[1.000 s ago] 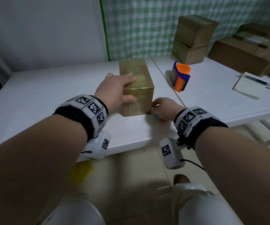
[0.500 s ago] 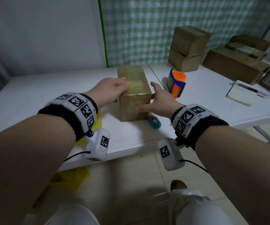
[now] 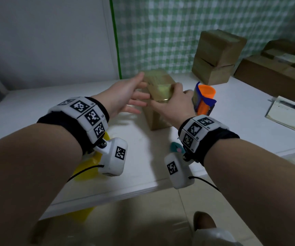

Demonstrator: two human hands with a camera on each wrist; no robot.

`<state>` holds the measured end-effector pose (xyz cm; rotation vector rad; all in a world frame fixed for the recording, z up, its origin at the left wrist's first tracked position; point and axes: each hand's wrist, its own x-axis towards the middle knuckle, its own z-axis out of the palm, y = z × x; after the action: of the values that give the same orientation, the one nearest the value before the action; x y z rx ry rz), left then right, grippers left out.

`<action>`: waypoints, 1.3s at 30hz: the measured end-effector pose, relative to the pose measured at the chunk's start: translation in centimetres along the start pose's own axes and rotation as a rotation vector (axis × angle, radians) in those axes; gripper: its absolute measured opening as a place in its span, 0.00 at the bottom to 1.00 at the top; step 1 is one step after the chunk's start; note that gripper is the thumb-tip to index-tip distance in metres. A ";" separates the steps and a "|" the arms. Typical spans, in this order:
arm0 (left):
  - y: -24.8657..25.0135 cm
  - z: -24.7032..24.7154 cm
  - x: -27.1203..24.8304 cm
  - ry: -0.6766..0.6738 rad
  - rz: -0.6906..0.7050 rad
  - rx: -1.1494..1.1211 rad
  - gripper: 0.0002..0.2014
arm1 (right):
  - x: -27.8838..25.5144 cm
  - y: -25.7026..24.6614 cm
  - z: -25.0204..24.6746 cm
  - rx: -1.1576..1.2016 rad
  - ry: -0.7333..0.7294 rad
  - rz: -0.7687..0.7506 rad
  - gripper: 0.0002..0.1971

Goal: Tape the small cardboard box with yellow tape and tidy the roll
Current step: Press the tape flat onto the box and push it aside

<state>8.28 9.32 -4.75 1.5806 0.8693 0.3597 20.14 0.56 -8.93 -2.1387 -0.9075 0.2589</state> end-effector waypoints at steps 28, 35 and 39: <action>-0.8 -1.7 0.8 0.143 -0.138 0.499 0.21 | 3.7 0.8 -0.9 -0.236 0.036 0.026 0.25; -4.0 -2.8 -5.1 -0.017 -0.299 1.289 0.36 | -2.2 1.2 -0.2 -0.508 -0.366 0.027 0.18; -5.0 -1.8 -6.6 -0.009 -0.334 1.329 0.35 | -4.6 2.5 -0.3 -0.600 -0.519 0.075 0.11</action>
<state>1.05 5.83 -7.43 2.5310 1.4681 -0.6191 18.25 -3.88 -11.05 -2.7211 -1.3248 0.6718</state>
